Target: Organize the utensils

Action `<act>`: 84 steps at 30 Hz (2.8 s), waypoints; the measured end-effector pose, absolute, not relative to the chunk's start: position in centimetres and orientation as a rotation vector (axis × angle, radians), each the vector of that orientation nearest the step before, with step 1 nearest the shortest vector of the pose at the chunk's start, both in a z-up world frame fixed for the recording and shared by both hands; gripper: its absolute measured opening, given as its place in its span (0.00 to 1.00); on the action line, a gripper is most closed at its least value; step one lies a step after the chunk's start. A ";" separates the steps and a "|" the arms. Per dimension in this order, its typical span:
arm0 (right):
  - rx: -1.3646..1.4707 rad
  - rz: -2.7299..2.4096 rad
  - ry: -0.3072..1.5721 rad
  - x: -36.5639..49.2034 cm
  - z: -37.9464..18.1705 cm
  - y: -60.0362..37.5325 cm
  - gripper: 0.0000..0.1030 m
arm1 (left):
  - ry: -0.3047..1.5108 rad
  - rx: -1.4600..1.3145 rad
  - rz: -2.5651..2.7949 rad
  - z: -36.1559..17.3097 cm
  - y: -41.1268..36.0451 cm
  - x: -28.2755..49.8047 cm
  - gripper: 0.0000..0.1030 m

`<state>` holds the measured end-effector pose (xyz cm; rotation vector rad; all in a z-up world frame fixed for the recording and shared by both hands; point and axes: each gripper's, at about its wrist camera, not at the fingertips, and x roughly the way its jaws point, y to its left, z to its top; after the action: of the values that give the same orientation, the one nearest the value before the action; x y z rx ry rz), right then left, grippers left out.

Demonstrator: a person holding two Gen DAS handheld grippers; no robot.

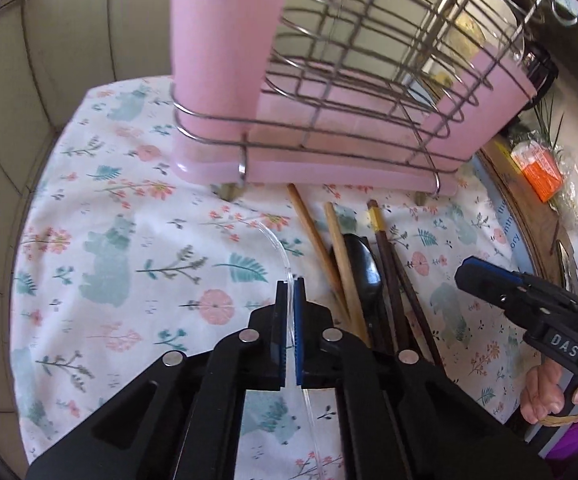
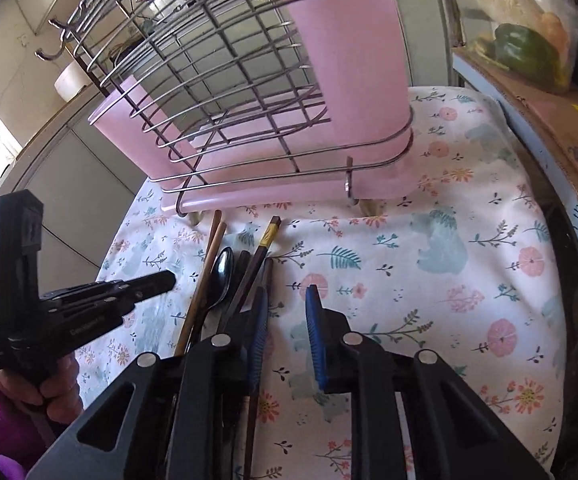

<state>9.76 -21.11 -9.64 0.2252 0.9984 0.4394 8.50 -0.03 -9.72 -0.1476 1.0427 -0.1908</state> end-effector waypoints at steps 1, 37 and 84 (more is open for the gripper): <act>0.215 0.442 1.009 10.0 -9.8 -20.7 0.18 | 1.041 -0.146 -0.180 -9.6 0.4 8.4 0.02; 0.239 0.377 1.196 13.5 -12.3 -20.2 0.06 | 1.308 -0.158 -0.164 -10.9 3.3 12.7 0.04; 0.208 0.220 0.351 15.1 14.5 -27.2 0.06 | 0.081 -0.185 -0.077 16.9 4.5 12.1 0.03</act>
<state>15.12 -27.21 14.51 0.2079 0.3511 0.2205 12.05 4.50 16.92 -0.1852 0.0810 -0.0766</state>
